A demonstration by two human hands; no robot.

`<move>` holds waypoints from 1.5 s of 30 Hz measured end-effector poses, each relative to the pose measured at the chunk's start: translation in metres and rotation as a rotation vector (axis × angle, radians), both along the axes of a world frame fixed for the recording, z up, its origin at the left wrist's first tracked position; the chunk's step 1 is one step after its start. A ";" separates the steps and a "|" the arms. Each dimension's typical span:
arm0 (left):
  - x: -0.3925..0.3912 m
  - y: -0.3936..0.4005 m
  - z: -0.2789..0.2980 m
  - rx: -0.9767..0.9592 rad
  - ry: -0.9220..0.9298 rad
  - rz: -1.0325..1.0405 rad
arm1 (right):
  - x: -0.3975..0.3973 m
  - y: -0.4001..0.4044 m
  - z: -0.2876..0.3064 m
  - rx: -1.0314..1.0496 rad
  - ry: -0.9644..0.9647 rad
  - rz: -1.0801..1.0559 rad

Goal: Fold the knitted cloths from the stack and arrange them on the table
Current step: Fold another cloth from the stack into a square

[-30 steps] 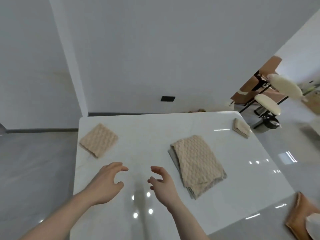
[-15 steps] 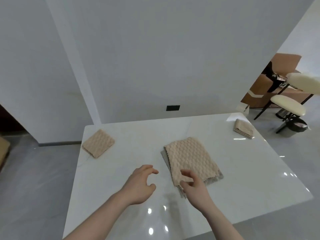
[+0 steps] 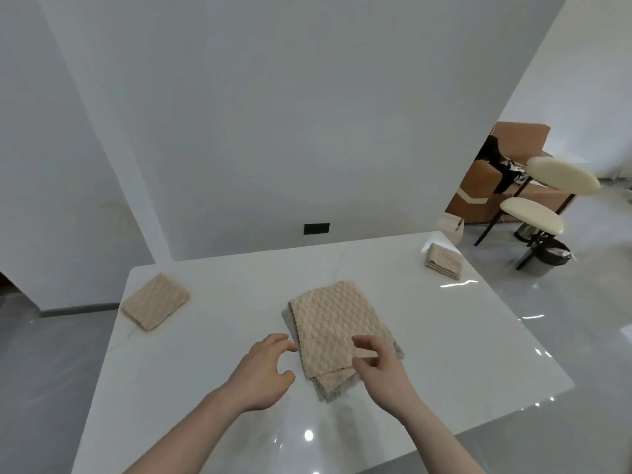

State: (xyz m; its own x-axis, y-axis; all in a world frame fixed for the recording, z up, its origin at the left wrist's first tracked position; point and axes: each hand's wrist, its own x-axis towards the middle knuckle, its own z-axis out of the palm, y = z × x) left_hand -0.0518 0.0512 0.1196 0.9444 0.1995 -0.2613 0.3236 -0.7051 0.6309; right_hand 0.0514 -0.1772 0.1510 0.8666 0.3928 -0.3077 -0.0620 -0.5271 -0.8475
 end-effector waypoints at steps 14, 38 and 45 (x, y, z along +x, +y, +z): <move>0.066 -0.150 -0.027 -0.033 -0.004 0.270 | 0.130 -0.142 -0.038 -0.051 -0.095 0.273; 0.119 -0.112 -0.226 0.276 -0.017 0.246 | 0.207 -0.086 -0.253 -0.292 -0.429 0.476; 0.107 -0.121 -0.285 0.334 -0.321 0.377 | 0.195 -0.092 -0.309 -0.201 -0.738 0.340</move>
